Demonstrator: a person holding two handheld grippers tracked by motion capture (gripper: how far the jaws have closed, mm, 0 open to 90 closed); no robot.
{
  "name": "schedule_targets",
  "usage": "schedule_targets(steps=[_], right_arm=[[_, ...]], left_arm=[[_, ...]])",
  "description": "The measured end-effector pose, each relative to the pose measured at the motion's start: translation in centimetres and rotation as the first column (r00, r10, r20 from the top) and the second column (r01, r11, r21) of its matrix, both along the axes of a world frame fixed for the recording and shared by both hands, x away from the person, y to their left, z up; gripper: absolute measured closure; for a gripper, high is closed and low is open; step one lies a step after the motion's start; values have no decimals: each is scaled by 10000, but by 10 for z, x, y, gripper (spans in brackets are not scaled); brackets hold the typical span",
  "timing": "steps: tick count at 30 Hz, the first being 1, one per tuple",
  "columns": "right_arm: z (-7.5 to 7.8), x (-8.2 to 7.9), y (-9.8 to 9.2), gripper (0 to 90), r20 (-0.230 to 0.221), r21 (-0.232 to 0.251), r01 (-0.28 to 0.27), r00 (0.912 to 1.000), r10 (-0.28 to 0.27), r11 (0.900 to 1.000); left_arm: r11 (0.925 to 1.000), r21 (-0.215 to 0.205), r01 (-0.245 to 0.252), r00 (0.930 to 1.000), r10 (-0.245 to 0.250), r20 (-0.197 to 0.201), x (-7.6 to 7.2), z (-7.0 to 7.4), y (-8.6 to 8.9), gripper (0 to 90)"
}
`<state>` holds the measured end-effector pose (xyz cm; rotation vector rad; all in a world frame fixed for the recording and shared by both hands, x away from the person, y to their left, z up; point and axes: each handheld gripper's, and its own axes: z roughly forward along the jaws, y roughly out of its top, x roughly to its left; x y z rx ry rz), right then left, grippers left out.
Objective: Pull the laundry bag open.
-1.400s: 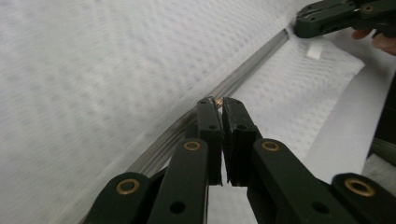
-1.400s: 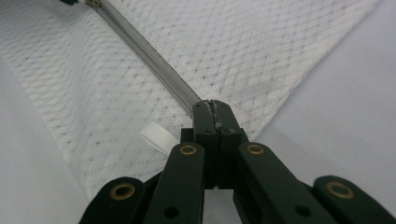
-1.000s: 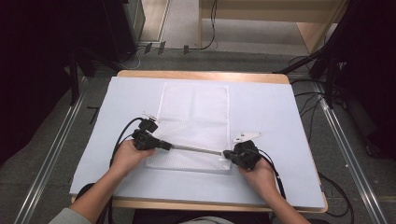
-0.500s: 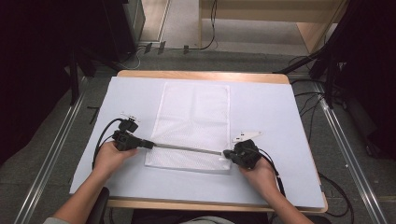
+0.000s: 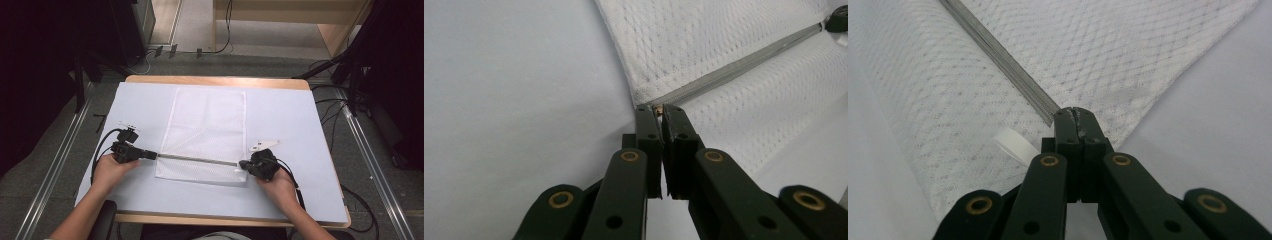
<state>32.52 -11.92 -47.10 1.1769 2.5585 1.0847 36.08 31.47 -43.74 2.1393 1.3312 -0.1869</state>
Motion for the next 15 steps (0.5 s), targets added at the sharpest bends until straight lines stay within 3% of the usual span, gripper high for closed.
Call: schedule_targets(steps=[5, 9, 15], right_arm=[[0, 1, -1, 900, -147, 31, -9, 9999, 9, 10000], [0, 6, -3, 900, -398, 263, -85, 9992, 96, 9996], [1, 7, -3, 900, -342, 173, -81, 9994, 87, 9998]], left_arm=[[9998, 196, 61, 9999, -63, 86, -7, 2, -3, 883], [9999, -150, -63, 10000, 63, 13, -9, 0, -1, 881], [9998, -84, 174, 9998, -173, 86, -16, 0, -4, 878]])
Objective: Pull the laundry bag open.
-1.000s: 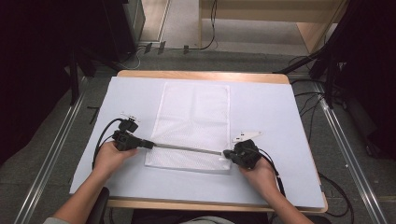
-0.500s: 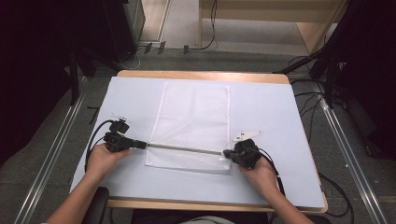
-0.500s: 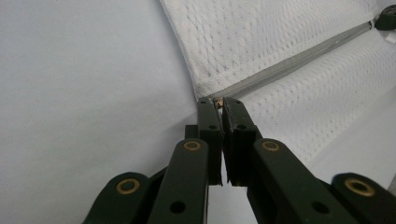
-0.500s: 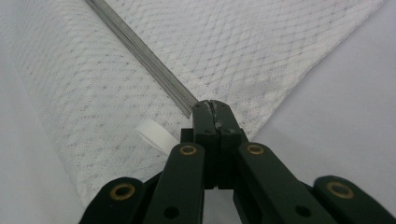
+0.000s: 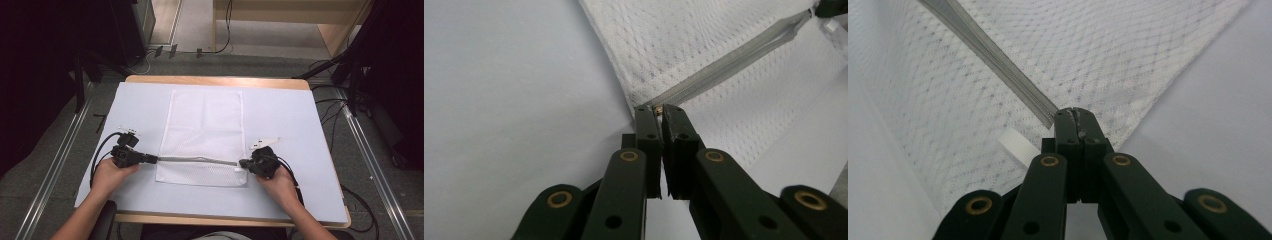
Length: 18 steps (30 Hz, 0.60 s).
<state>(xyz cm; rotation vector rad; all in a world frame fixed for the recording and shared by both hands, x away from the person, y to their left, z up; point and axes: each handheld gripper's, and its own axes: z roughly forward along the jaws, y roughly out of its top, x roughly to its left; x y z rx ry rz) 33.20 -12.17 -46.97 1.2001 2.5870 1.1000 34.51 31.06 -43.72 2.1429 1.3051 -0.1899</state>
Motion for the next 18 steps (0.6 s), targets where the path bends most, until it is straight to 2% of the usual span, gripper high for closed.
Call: schedule_targets(steps=[5, 6, 8, 9, 12, 15, 18], right_arm=[[0, 1, -1, 900, -35, 94, -80, 10000, 80, 9999], [1, 1, -1, 900, -79, 209, -111, 9999, 112, 9997], [3, 0, -3, 900, 63, 342, -207, 9998, 205, 9992], [5, 0, -4, 854, 137, 499, -214, 9997, 208, 9985], [11, 0, -7, 817, 472, 953, -216, 9987, 172, 9952], [17, 1, -12, 766, 620, 1249, -52, 9981, -26, 9922], [21, 3, -19, 652, 823, 1606, 22, 9965, -156, 9870]], left_arm=[[9999, -149, 10, 10000, -9, 77, 0, -1, 2, 866], [9999, -131, 26, 9996, -22, 270, 0, -1, 3, 834], [9992, -407, -21, 9980, 46, 623, 0, 2, 4, 722], [9987, -514, -14, 9965, 56, 832, 0, 3, 6, 683], [9976, -676, -148, 9936, 223, 1106, 1, 5, 8, 602], [9981, -547, -292, 9898, 366, 1377, 2, 5, 9, 542], [9977, -556, -385, 9818, 481, 1838, 3, 8, 9, 477]])
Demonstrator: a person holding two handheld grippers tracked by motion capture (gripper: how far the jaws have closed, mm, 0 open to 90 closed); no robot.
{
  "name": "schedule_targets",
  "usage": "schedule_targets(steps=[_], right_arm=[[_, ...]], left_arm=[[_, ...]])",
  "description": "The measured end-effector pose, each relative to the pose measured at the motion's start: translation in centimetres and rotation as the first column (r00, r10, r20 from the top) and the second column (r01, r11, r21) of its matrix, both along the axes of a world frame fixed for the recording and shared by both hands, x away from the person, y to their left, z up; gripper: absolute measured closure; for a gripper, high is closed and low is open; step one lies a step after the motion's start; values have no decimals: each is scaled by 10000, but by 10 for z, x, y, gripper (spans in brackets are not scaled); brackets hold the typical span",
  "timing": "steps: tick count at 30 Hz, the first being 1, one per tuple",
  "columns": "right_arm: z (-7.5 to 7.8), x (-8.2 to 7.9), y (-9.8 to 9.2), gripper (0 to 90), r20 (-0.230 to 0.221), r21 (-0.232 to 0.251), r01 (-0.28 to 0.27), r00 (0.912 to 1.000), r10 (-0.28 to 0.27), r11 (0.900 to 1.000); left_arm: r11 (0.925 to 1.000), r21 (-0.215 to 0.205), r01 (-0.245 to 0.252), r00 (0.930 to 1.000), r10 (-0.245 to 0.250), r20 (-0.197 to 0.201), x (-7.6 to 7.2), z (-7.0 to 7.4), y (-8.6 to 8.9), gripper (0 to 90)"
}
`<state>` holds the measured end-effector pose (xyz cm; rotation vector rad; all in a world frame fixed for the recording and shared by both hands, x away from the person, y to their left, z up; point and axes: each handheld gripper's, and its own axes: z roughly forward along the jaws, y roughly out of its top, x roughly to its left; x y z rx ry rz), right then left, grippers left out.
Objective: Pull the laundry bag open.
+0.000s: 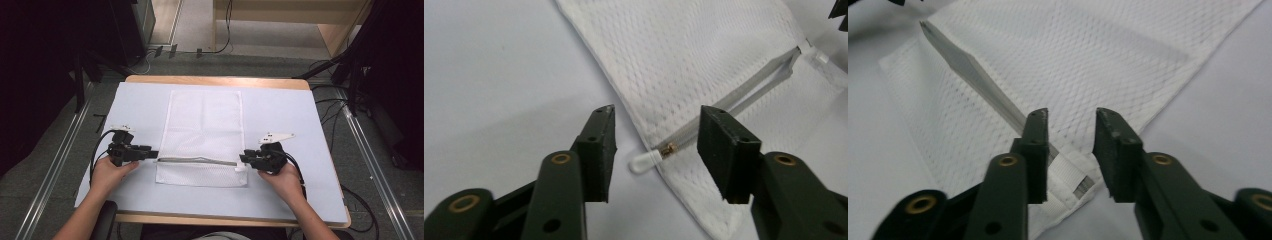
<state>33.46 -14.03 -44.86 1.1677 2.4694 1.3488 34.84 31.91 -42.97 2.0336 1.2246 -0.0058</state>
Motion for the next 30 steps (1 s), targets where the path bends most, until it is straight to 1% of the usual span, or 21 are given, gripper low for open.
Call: schedule_targets(steps=[2, 4, 6, 9, 10, 11, 12, 16, 18, 20, 23, 26, 29, 30], right_arm=[[2, 1, -5, 600, 184, 145, 136, 9997, -139, 9998], [3, 3, -12, 539, 282, 265, 331, 9990, -339, 9991], [2, 6, -18, 489, 265, 353, 460, 9985, -470, 9983], [0, 8, -26, 452, 312, 260, 672, 9972, -680, 9974], [0, 9, -29, 440, 355, 216, 757, 9964, -764, 9969], [-1, 9, -31, 425, 415, 207, 809, 9958, -817, 9965], [-1, 10, -33, 419, 421, 180, 892, 9951, -899, 9959], [-4, 12, -37, 399, 500, -19, 1005, 9937, -1002, 9949], [-5, 14, -39, 392, 592, -92, 1032, 9930, -1025, 9946], [-6, 15, -41, 389, 557, -119, 1121, 9922, -1113, 9936], [-7, 16, -43, 384, 542, -111, 1233, 9910, -1226, 9923], [-7, 17, -44, 383, 489, -132, 1345, 9898, -1337, 9908], [-9, 18, -43, 380, 447, -189, 1337, 9901, -1328, 9908], [-10, 18, -42, 379, 464, -216, 1317, 9903, -1306, 9911]], left_arm=[[9998, 171, -70, 9993, 63, 377, 2, 2, -1, 449], [9993, 342, -172, 9979, 150, 628, 4, 3, -1, 423], [9989, 420, -214, 9966, 179, 808, 7, 5, 0, 400], [9982, 534, -258, 9943, 201, 1047, 12, 6, 0, 375], [9983, 529, -234, 9944, 178, 1041, 13, 6, 1, 368], [9987, 483, -157, 9954, 111, 953, 15, 6, 1, 368], [9985, 504, -213, 9951, 163, 977, 16, 6, 1, 372], [9985, 484, -250, 9911, 184, 1318, 20, 7, 1, 364], [9985, 389, -381, 9892, 322, 1432, 22, 6, 2, 352], [9975, 531, -456, 9882, 372, 1487, 23, 6, 3, 344], [9969, 610, -490, 9876, 392, 1521, 21, 4, 7, 340], [9968, 439, -663, 9891, 598, 1343, 20, 1, 11, 341], [9961, 474, -739, 9885, 668, 1360, 18, -2, 12, 341], [9960, 581, -685, 9889, 600, 1362, 18, -2, 13, 341]])
